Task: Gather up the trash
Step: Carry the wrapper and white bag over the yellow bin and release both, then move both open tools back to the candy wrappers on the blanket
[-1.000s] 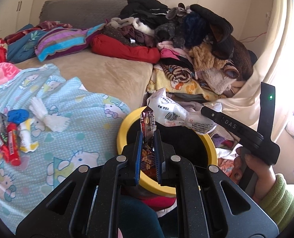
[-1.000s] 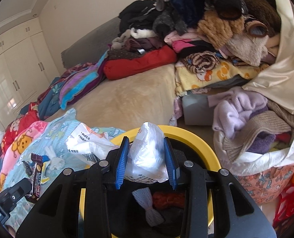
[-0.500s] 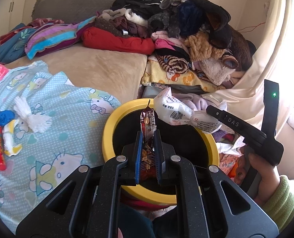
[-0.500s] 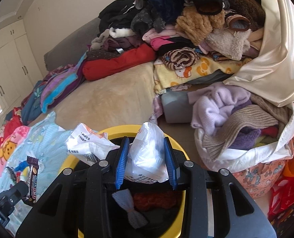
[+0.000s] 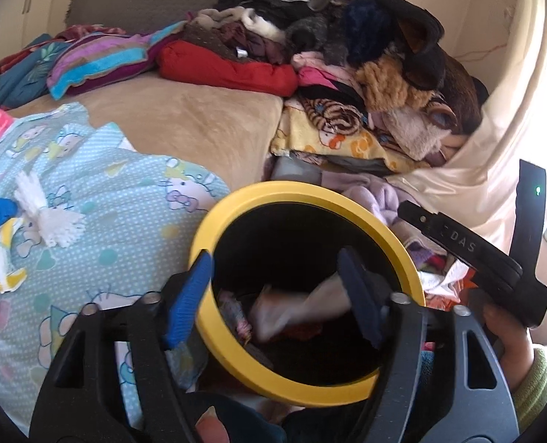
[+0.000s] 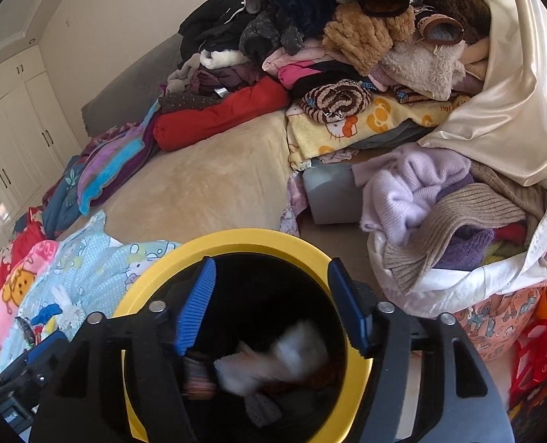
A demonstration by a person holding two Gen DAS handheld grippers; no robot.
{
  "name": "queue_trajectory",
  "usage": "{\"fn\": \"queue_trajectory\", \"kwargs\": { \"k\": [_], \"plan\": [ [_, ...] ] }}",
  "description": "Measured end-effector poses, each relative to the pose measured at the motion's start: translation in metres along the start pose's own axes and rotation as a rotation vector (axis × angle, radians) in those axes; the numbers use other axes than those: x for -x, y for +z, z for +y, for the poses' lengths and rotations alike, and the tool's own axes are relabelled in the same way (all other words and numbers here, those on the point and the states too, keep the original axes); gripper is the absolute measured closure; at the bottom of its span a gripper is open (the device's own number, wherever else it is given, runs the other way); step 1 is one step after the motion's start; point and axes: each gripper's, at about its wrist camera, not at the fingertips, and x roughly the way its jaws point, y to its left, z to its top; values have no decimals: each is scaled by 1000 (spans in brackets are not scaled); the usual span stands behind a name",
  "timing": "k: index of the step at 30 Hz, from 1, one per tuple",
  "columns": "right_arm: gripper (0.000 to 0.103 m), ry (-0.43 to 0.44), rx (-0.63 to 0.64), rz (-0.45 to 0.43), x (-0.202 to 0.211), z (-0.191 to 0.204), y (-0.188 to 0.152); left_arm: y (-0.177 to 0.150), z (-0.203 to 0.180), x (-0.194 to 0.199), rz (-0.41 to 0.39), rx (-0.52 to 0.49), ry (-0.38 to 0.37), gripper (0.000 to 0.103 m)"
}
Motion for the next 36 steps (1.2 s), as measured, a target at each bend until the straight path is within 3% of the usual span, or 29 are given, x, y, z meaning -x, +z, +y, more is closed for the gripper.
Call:
{"fn": "queue_trajectory", "kwargs": {
  "k": [1,4,16,36],
  "plan": [
    [38,2,-4,0,0,1,0,0,2,3,-5,5,11,16],
    [37,17,-2,6,-1,6,-1,-1,6,11,-24,8,34,11],
    [33,71,36,2,7,32,-2,4,22,48,-102,14,137,11],
    [29,222,151,13,24,104,-15,11,70,100,-214,85,245,11]
  ]
}}
